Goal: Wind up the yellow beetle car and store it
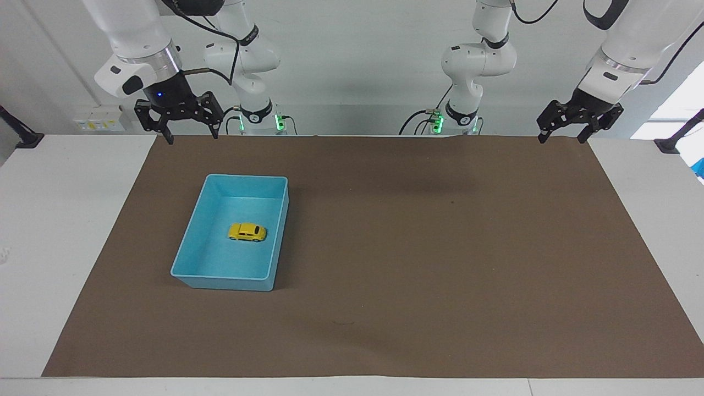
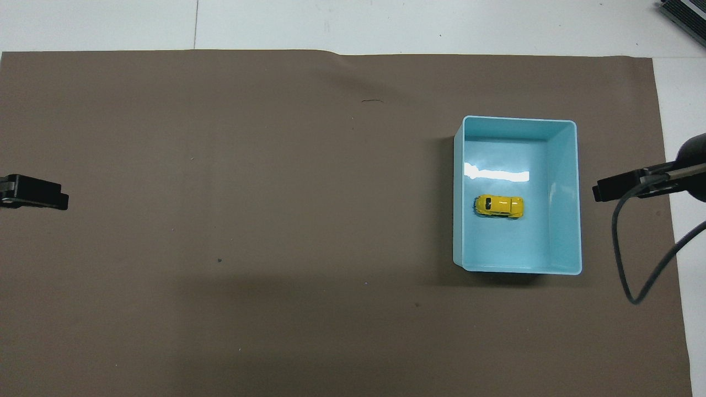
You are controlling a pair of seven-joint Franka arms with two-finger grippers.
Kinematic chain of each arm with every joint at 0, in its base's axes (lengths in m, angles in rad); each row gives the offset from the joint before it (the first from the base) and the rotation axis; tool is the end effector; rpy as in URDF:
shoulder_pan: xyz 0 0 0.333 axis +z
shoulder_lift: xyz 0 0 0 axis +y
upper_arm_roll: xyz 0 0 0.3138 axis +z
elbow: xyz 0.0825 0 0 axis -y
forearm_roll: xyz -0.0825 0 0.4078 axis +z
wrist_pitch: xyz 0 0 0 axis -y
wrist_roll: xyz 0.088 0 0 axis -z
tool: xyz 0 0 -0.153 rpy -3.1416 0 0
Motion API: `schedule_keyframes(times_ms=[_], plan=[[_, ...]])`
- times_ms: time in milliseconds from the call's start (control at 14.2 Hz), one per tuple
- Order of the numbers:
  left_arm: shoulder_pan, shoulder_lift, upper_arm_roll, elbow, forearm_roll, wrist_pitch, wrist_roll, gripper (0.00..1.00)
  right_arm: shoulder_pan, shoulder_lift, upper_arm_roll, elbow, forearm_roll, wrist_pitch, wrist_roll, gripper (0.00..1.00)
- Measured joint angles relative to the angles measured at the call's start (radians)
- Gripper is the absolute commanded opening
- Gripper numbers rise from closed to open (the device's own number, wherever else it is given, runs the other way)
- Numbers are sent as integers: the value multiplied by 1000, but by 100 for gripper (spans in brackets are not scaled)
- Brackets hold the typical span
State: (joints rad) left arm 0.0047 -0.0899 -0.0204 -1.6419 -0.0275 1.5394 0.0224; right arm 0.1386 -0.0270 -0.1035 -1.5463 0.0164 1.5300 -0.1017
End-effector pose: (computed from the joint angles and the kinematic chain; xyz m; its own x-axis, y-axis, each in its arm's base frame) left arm 0.5461 -0.0133 0.5890 0.9992 -0.0388 -0.0120 -0.0385 -0.9989 0.0259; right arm 0.5663 0.0217 0.6002 0.9905 0.1370 0.0125 0.1372 -0.9904 -0.0180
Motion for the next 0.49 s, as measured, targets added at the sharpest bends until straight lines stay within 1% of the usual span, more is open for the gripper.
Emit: schedule_keyframes(times_ms=[491], plan=[[0, 0, 0, 0, 0, 0, 0, 100, -1, 0, -3, 0, 0, 6, 0, 100]])
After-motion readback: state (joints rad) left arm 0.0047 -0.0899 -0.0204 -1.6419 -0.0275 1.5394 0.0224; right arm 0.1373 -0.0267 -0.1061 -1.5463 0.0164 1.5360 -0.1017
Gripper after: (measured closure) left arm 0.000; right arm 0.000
